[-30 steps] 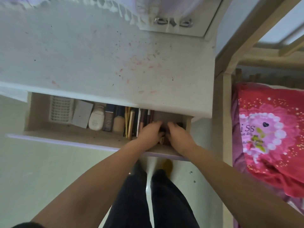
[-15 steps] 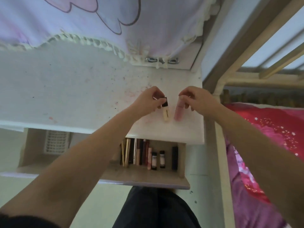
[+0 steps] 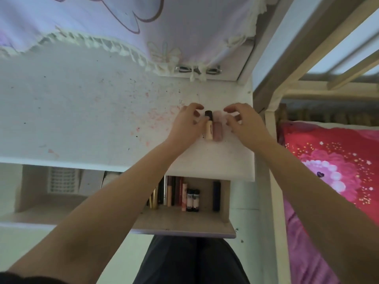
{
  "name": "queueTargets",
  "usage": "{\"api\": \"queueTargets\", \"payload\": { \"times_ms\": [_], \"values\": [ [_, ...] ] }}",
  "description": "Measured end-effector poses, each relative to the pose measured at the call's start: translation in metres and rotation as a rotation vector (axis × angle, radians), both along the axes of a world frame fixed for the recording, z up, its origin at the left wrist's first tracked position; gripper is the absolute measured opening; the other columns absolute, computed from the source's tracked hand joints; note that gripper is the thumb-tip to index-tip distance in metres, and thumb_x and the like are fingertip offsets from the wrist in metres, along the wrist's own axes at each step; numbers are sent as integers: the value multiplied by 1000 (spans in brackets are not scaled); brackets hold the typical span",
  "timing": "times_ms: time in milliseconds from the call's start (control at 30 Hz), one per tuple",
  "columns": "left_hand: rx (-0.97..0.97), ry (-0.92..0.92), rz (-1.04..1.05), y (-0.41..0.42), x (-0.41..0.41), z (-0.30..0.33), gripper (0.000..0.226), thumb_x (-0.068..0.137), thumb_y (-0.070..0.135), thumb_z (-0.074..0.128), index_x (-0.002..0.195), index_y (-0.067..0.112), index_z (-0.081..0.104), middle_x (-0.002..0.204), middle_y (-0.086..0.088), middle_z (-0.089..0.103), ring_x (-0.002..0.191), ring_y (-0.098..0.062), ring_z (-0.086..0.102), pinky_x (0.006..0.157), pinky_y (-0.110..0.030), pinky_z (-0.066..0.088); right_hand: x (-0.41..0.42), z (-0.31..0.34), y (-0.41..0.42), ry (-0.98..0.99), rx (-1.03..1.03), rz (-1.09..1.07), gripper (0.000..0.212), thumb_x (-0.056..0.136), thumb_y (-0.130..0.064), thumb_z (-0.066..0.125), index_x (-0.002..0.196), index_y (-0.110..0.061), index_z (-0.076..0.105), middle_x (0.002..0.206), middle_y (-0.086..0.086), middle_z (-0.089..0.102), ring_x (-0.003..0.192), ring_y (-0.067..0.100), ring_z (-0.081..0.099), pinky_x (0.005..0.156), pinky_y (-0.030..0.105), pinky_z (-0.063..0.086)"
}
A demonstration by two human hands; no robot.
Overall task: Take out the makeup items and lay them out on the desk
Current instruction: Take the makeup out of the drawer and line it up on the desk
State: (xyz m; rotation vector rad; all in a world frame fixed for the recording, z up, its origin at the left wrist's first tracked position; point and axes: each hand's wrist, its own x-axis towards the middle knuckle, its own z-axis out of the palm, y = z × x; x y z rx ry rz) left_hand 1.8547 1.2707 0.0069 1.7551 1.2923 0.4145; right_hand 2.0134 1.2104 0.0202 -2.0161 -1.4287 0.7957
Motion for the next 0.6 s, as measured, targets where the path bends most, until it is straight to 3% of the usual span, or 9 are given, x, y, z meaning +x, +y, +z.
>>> {"api": "queueTargets", "payload": {
  "times_ms": [100,167,233,267,333,400,500,600],
  "values": [
    [77,-73,-39,-52,-41,0,6,94,23,49,98,25,54,83,9,57,71,-2,56,67,-16,48,-24,7,-63,45,191,44,13,94,-16,47,99,-14,59,87,-8,55,72,6,56,67,10,45],
    [19,-16,-182,-99,-72,-14,6,93,28,47,92,30,53,75,14,55,68,1,54,61,-13,44,-52,-4,-110,107,118,189,15,94,-21,45,97,-16,60,80,-16,53,69,3,54,65,12,45],
    [-53,129,-345,-132,-92,-41,13,94,25,47,98,25,59,85,10,60,76,-2,57,67,-20,44,-79,-31,-139,96,-99,315,17,95,-17,45,102,-15,61,87,-8,59,76,2,53,71,19,44],
    [-73,213,-399,-141,-97,-57,19,94,23,46,107,21,61,97,3,63,88,-12,60,73,-25,44,-90,-47,-145,62,-219,353,21,97,-15,44,110,-12,59,99,0,61,86,8,55,79,24,45],
    [-113,372,-430,-146,-96,-81,35,96,19,43,129,16,52,125,-10,55,106,-26,55,81,-31,43,-105,-76,-144,-1,-445,361,31,98,-14,40,127,-8,49,120,13,56,104,24,54,85,26,40],
    [-88,492,-452,-145,-91,-98,47,95,17,41,142,14,36,140,-13,42,116,-32,49,84,-37,44,-112,-94,-133,-41,-564,328,36,96,-11,41,132,-6,41,124,18,53,108,29,53,86,30,41],
    [6,647,-502,-149,-81,-113,49,93,16,45,140,12,36,142,-13,37,120,-31,46,88,-42,45,-116,-110,-120,-87,-603,327,38,94,-8,43,133,-5,40,127,19,50,110,31,52,89,34,42],
    [38,670,-490,-152,-78,-114,41,92,18,47,133,12,42,135,-14,39,117,-31,47,84,-42,45,-119,-114,-120,-135,-570,356,36,92,-5,44,128,-9,45,130,18,46,110,31,51,92,36,42]
  ]
}}
